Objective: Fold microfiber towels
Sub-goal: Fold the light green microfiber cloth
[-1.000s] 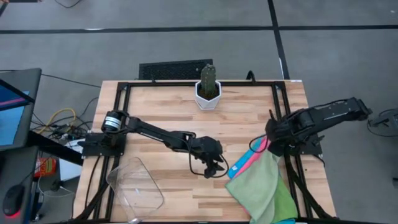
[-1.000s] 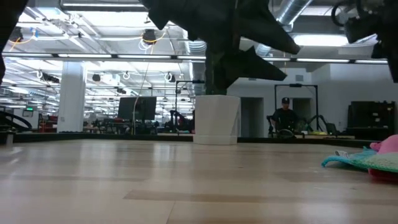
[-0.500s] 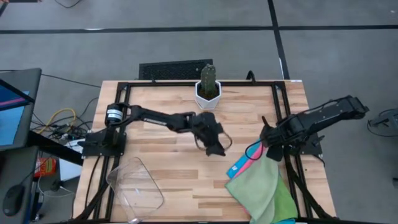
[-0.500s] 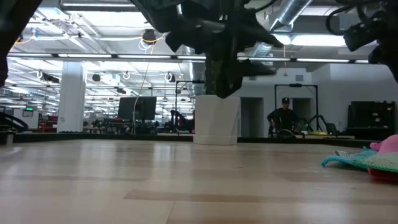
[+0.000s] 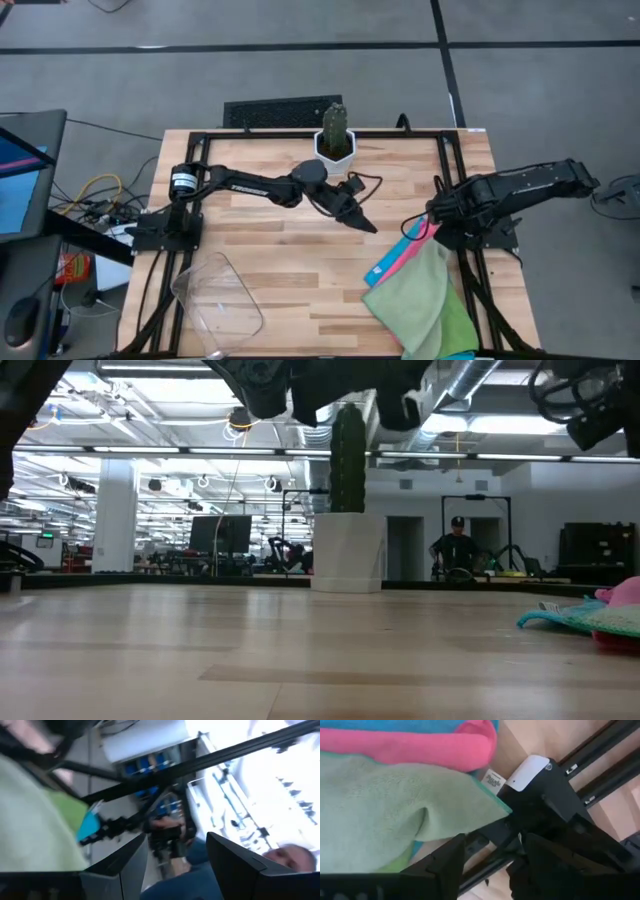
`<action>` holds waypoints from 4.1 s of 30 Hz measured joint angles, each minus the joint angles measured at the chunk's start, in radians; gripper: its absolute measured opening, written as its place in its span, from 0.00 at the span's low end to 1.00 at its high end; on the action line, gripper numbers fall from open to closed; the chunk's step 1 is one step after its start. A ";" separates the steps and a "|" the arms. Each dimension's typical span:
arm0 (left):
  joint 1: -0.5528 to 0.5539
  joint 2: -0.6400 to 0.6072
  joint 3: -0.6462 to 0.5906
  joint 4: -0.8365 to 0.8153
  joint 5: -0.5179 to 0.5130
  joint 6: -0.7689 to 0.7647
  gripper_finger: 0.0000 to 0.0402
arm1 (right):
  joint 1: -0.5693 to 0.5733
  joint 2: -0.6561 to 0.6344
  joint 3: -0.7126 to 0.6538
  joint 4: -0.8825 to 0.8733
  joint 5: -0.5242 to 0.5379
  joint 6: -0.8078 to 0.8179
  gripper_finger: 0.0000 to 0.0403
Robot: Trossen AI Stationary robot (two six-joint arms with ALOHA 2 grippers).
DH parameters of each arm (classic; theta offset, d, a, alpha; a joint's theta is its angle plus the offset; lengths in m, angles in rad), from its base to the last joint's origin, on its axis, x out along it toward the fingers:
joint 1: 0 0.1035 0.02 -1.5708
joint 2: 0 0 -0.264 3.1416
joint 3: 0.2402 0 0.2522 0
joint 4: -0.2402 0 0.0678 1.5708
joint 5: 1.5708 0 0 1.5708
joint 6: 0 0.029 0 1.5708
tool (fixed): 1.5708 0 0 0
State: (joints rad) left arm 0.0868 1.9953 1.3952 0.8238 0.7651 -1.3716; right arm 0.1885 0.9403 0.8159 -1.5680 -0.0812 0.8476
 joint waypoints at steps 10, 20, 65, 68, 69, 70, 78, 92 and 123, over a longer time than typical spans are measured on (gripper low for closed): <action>-0.001 0.000 0.000 0.042 -0.064 0.012 0.49 | -0.056 0.029 -0.019 0.092 -0.003 -0.215 0.54; -0.007 0.000 0.000 0.042 -0.053 0.024 0.49 | -0.058 0.204 -0.024 0.134 -0.018 -0.385 0.53; -0.058 -0.011 -0.002 0.356 0.200 -0.294 0.44 | -0.126 0.361 0.206 0.767 0.132 -0.498 0.05; -0.056 -0.049 -0.002 0.399 0.198 -0.340 0.39 | -0.175 0.425 0.206 0.859 0.139 -0.519 0.05; -0.054 -0.066 -0.002 0.398 0.196 -0.339 0.37 | -0.190 0.448 0.205 0.884 0.138 -0.519 0.05; -0.053 -0.086 -0.002 0.390 0.196 -0.331 0.35 | -0.205 0.473 0.205 0.929 0.138 -0.519 0.05; -0.067 -0.170 -0.005 0.113 0.186 -0.073 0.23 | -0.304 0.609 0.188 0.981 0.132 -0.528 0.08; -0.111 -0.176 -0.169 -0.732 -0.346 0.473 0.17 | -0.379 0.556 0.166 0.899 0.128 -0.531 0.14; -0.350 -0.087 -0.190 -0.729 -0.893 0.255 0.54 | -0.264 0.586 0.274 0.640 0.027 -0.585 0.53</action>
State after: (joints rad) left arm -0.2632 1.9079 1.2053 0.0951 -0.1280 -1.1169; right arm -0.0758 1.5261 1.0897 -0.9282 -0.0540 0.2629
